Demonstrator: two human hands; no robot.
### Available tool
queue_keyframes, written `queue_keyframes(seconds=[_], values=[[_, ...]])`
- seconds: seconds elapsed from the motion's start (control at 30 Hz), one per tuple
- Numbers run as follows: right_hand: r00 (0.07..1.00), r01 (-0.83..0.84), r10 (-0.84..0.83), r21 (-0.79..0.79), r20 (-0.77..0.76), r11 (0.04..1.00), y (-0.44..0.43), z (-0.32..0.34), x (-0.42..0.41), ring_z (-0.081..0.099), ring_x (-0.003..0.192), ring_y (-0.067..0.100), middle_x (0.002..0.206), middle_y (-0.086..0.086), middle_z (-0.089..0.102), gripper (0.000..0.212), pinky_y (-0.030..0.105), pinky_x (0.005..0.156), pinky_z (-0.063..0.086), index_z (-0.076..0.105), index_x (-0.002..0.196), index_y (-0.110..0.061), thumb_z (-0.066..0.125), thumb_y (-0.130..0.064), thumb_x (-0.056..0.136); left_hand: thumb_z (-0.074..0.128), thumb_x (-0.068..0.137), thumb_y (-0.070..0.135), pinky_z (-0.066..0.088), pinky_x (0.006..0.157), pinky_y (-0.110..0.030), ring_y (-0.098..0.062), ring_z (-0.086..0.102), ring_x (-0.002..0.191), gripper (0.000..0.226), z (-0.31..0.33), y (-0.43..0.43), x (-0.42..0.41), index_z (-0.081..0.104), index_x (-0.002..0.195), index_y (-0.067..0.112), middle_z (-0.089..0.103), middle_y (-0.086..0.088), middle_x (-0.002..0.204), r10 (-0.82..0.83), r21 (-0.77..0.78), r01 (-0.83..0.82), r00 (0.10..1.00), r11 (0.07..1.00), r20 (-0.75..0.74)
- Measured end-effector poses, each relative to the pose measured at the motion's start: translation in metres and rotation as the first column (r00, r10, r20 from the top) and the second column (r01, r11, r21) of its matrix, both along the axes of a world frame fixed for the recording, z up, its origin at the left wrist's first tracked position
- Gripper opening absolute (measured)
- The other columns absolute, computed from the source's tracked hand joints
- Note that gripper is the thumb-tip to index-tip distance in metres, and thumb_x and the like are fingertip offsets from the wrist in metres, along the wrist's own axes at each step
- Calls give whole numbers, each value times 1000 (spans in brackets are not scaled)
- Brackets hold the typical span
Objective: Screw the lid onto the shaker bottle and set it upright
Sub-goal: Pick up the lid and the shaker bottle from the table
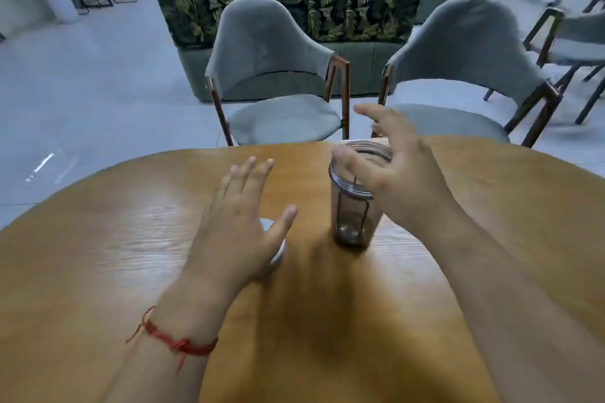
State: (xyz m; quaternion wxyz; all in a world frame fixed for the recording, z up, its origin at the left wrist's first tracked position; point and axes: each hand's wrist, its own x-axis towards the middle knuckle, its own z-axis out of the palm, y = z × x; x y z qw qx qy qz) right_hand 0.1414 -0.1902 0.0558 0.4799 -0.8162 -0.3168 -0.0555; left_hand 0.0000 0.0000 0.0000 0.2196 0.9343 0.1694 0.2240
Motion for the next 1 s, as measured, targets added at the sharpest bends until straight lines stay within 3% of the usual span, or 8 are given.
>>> queue_keyframes(seconds=[0.17,0.3,0.4,0.5,0.63,0.83,0.9,1.0], values=[[999,28,-22,194,-30,981,-6,-26,-18,53,137,6,161,-9,50,83,13,97,44,46,160,-39,82,-58,88,60,92,70,39,123,-58,-33,41,157,86,-32,-7,-21,45,164,26,47,-6,171,43,5,-43,999,999,-27],[990,70,-30,292,-139,954,-10,-48,-29,54,146,11,165,-10,48,110,42,120,48,29,167,-43,88,-66,77,62,84,74,40,123,-57,-35,41,156,94,-48,-9,-26,47,162,25,49,-9,170,88,16,-87,994,996,-58],[980,32,39,343,-197,939,-14,-72,-31,59,142,6,159,-12,56,121,42,120,49,23,170,-39,95,-51,75,62,78,77,41,122,-58,-33,41,156,100,-59,-7,-26,44,163,26,48,-8,169,102,-48,-105,993,993,-57],[976,28,35,282,-215,959,-21,-99,-33,63,132,-5,153,-16,60,116,32,111,56,24,168,-42,97,-38,79,65,70,79,40,123,-56,-33,40,155,110,-68,-3,-25,38,165,30,45,-8,169,111,-100,-120,990,988,-86],[967,-14,71,229,-243,973,-22,-115,-31,71,124,2,142,-14,70,102,33,105,61,36,160,-41,98,-30,80,80,70,72,37,124,-50,-33,40,152,119,-71,0,-24,32,169,26,44,-9,168,129,-151,-141,988,978,-82],[975,-13,55,194,-216,981,-21,-122,-24,70,124,3,141,-16,70,86,29,103,61,46,150,-39,96,-35,80,70,76,81,42,112,-49,-34,50,141,108,-69,-7,-27,41,163,24,60,-10,148,252,102,-237,953,966,-168],[980,-4,43,198,-194,980,-21,-122,-23,70,118,-4,136,-15,71,85,18,96,59,49,149,-36,97,-32,79,72,75,81,46,108,-46,-31,56,132,100,-66,-10,-26,51,155,24,63,-8,138,211,26,-210,973,977,-96],[997,19,-6,176,-76,984,-24,-117,-25,62,116,-15,133,-12,70,85,3,88,48,50,147,-36,99,-28,78,79,76,75,52,91,-32,-19,65,112,80,-55,-13,-28,61,140,30,66,1,127,121,-339,-76,986,938,114]])
